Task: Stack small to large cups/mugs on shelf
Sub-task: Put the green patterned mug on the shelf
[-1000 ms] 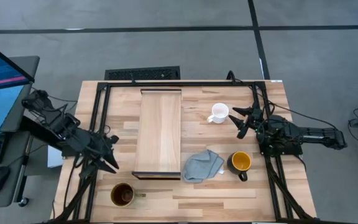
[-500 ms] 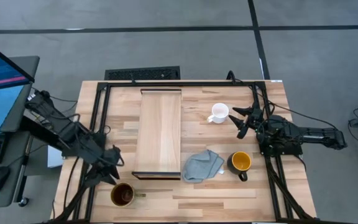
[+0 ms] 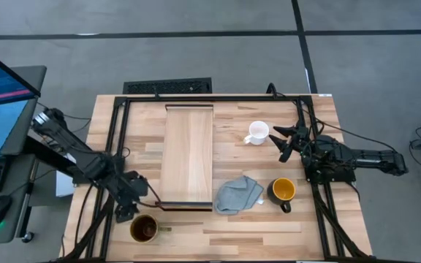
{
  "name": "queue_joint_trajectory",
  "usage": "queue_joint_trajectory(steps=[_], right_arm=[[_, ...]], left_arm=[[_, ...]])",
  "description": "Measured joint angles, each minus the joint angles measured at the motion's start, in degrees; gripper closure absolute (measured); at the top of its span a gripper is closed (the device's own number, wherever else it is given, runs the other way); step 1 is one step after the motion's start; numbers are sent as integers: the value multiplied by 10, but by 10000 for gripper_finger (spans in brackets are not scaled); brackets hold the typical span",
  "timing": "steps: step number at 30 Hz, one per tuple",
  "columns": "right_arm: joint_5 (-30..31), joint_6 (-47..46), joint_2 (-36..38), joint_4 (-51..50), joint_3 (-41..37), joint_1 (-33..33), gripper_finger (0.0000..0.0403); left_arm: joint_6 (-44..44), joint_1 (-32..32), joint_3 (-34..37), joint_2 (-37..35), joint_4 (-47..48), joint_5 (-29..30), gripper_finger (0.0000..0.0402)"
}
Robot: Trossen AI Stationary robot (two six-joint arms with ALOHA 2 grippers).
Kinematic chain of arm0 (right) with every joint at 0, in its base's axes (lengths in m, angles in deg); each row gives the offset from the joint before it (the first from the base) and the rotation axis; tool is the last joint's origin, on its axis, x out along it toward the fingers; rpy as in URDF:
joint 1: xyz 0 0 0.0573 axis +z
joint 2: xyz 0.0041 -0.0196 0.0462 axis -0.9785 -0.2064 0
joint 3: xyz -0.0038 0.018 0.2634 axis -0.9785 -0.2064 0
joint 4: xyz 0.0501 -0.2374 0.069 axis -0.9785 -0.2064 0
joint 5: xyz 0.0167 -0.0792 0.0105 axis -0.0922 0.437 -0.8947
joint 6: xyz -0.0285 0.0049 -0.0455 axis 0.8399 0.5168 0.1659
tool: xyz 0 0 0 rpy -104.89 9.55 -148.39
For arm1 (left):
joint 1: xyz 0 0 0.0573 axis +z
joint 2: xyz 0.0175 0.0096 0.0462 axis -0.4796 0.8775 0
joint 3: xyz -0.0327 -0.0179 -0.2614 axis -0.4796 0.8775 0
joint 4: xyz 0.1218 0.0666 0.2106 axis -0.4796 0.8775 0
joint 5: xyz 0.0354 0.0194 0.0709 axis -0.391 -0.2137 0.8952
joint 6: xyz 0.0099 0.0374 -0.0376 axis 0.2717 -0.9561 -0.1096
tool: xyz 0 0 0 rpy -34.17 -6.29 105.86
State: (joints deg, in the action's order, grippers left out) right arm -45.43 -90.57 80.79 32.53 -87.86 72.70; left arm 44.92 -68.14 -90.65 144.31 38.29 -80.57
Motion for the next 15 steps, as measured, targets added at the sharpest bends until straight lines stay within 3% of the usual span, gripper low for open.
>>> queue_joint_trajectory(steps=[4, 9, 15], right_arm=[[0, 0, 0, 0, 0, 0, 158], [0, 3, 0, 0, 0, 0, 158], [0, 3, 0, 0, 0, 0, 158]], left_arm=[[23, -19, 0, 19, 3, 10, 200], [15, -41, 0, 28, -73, 11, 200], [35, -51, 0, 28, -87, 49, 200]])
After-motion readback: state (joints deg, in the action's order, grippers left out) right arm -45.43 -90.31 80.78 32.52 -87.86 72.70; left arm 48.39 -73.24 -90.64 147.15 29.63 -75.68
